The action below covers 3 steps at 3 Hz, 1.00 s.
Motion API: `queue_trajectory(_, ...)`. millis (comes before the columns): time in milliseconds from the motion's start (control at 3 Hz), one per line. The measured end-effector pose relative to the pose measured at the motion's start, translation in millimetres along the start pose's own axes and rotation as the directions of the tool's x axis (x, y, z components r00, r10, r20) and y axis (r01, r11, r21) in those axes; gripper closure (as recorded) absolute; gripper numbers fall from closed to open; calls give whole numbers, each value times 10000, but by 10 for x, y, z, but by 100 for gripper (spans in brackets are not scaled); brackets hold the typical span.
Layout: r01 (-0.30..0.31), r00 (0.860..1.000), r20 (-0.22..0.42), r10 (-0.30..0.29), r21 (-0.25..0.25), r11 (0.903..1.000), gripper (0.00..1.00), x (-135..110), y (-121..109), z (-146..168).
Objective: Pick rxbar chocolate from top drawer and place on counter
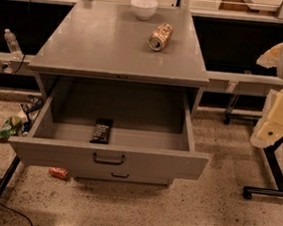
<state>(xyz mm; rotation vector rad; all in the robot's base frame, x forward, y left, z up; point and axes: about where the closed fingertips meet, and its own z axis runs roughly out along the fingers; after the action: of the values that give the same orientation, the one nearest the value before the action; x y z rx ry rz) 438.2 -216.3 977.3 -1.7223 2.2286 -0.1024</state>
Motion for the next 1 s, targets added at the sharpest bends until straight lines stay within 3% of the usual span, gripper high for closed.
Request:
queue_trajectory(667, 93, 10000, 23, -93, 4, 10000, 0, -8, -11, -2)
queue_trajectory(1000, 941, 9953, 216, -940, -75, 9955, 0, -20, -122, 95)
